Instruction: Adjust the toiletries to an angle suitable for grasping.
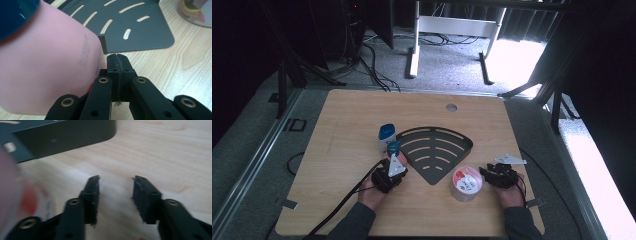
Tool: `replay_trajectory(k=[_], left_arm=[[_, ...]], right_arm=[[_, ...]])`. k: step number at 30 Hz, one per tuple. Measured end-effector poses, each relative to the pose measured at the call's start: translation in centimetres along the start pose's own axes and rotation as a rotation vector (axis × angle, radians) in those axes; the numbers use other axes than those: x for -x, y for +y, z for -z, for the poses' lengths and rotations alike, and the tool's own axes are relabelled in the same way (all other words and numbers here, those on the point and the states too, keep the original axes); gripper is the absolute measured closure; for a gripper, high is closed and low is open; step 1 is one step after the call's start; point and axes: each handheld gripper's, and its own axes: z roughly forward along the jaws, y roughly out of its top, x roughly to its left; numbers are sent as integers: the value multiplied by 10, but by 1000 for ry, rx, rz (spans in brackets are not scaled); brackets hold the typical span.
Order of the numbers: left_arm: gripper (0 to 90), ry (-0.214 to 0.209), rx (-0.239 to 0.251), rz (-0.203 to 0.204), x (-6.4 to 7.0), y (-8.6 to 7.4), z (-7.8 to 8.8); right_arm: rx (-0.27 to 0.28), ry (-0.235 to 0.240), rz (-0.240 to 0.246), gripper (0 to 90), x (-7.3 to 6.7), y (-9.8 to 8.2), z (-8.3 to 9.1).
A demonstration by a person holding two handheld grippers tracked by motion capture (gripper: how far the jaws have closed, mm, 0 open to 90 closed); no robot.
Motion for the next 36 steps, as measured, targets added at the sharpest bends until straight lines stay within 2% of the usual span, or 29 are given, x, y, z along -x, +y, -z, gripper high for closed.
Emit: replay_trajectory(k=[3,6,8,9,12,17,21,24,25,26,27,29,31,36], left_arm=[[898,0,2,12,-3,-2,-1],[898,-2,3,35,-7,-4,-1],[898,3,-1,35,-8,-5,-2],[897,1,1,35,-8,-6,-2],[887,-12,2,31,-7,-6,-3],[870,-77,41,27,-2,-6,-2],[838,-124,73,11,2,-5,1],[796,-141,89,5,5,-4,3],[796,-172,100,2,8,-3,4],[747,-181,100,-4,9,-3,5],[726,-181,100,-4,9,-3,5],[686,-219,103,-17,14,-2,4],[637,-250,100,-29,18,0,3],[549,-289,101,-43,25,0,0]], right_arm=[[-1,50,2,674,-4,-3,5],[3,98,13,694,-11,-6,10],[2,110,17,702,-14,-7,12],[7,133,33,729,-18,-9,16],[14,150,36,785,-20,-10,19],[28,190,22,831,-20,-12,22],[31,213,34,835,-25,-12,23],[24,229,50,832,-29,-12,23],[23,235,60,831,-32,-12,22],[16,251,77,825,-38,-12,21],[16,251,77,825,-38,-12,21],[11,269,102,818,-44,-11,20],[5,275,111,818,-47,-11,19],[1,285,125,819,-50,-11,19]])
